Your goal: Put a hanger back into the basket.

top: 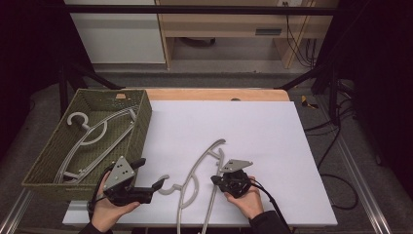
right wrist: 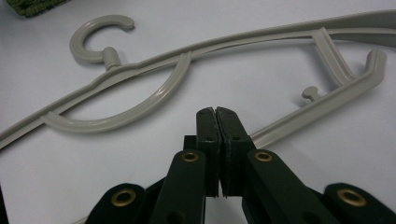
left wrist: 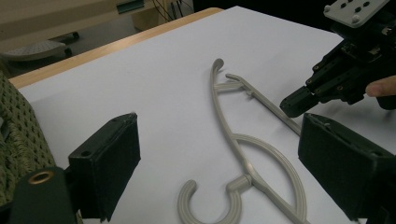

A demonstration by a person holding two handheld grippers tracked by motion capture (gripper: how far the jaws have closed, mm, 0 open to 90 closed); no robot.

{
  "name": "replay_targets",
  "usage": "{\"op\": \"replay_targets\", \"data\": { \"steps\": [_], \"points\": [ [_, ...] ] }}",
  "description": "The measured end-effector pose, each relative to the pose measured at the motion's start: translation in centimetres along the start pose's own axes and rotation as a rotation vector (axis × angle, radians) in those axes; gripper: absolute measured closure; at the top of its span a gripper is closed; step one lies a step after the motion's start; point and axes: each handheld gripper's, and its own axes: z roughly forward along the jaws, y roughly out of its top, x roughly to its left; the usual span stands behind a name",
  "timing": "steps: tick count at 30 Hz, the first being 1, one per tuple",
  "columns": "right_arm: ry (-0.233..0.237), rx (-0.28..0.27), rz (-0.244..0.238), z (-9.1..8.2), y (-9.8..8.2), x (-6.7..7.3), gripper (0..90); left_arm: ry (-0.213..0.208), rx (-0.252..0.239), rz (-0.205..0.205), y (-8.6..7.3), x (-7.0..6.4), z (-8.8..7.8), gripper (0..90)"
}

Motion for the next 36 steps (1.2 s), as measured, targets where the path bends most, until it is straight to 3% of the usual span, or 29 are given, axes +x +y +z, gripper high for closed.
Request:
{"op": "replay_targets", "data": {
  "steps": [3, 6, 9, 13, 18, 23, 27, 29, 31, 36],
  "points": [
    [-0.038, -0.014, 0.013, 0.2, 0.2, -0.5, 89.8, -0.005, 0.003, 0.001, 0.0, 0.0, 0.1, 12.8],
    [-0.095, 0.008, 0.024, 0.2, -0.2, -1.3, 90.0, -0.008, 0.003, 0.000, -0.1, 0.0, 0.1, 13.3],
    [-0.122, 0.027, 0.021, 0.3, -0.5, -1.6, 90.0, -0.012, 0.009, 0.000, -0.1, -0.1, 0.2, 14.2],
    [-0.145, 0.047, 0.009, 1.2, -0.6, -1.8, 90.0, -0.024, 0.021, 0.003, -0.1, -0.2, 0.5, 16.6],
    [-0.118, 0.026, 0.070, 1.8, -0.2, -2.2, 90.0, -0.035, 0.051, 0.000, 0.3, -0.5, 2.0, 20.0],
    [-0.128, 0.014, 0.064, 1.8, 0.0, -2.2, 84.8, -0.037, 0.102, -0.024, 1.1, -0.7, 5.1, 25.6],
    [-0.121, -0.040, 0.063, -0.2, -0.1, -2.4, 71.9, -0.030, 0.144, -0.053, 1.7, -0.7, 7.9, 31.5],
    [-0.110, -0.072, 0.066, -1.2, -0.2, -2.4, 64.0, -0.015, 0.190, -0.036, 1.9, -0.7, 9.8, 35.1],
    [-0.111, -0.096, 0.063, -2.1, -0.4, -2.4, 57.5, -0.010, 0.232, -0.050, 1.7, -0.6, 11.5, 39.3],
    [-0.110, -0.091, 0.047, -3.7, -1.7, -2.3, 49.4, 0.008, 0.337, -0.062, 0.9, -0.2, 15.0, 51.0]
  ]
}}
